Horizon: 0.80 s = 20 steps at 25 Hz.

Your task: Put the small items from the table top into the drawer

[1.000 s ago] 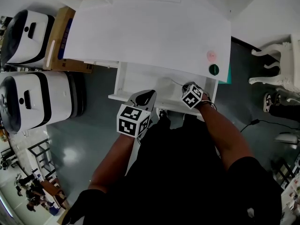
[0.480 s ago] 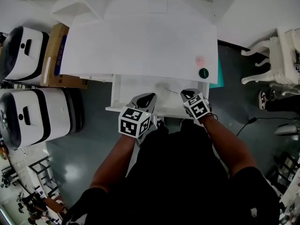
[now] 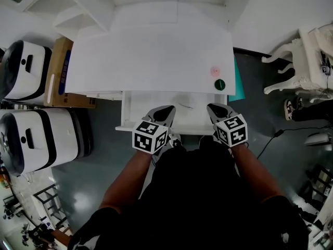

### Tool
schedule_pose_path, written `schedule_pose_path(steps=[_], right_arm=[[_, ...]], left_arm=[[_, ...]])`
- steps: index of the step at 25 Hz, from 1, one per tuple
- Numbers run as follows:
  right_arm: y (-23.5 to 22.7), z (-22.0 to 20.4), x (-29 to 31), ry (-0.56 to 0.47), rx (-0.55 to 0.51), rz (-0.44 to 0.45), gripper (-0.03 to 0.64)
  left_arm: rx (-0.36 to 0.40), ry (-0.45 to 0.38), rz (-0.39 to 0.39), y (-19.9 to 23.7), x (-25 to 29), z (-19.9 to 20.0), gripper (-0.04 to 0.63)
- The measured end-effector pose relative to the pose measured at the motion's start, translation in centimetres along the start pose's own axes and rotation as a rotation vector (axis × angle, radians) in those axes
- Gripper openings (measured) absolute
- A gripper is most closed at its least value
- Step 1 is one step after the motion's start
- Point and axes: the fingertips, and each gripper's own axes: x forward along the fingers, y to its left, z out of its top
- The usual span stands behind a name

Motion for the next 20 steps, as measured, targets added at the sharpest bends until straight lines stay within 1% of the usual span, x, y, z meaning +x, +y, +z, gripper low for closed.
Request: schedule_pose_path(steps=[6, 10, 13, 15, 17, 20], right_arm=[[-1.5, -0.6, -1.9, -0.01, 0.015, -0.045, 0.031], [-2.0, -0.4, -2.7, -0.025, 0.024, -0.05, 0.031], [-2.1, -0.4, -3.0, -0.03, 0.024, -0.053, 0.031], [-2.4, -0.7, -3.0, -0.026, 0.025, -0.06, 0.031], [-2.9, -1.1, -3.0, -0.018, 0.027, -0.07, 0.031], [-3.9, -1.4, -3.0, -0.008, 0.033, -0.09, 0.031]], left_arm=[[0.058, 0.033, -0.011, -1.0, 0.8, -0.4, 0.009], [0.057, 0.037, -0.038, -2.0, 1.3, -0.1, 0.009], [0.076, 0.04, -0.048, -2.4, 1.5, 0.0, 0.009], [0.069, 0.035, -0.054, -2.6, 1.7, 0.0, 0.009], [0.063, 0.033, -0.049, -2.7, 1.9, 0.1, 0.009], [0.06, 0.038, -0.021, -2.4, 2.0, 0.2, 0.011]])
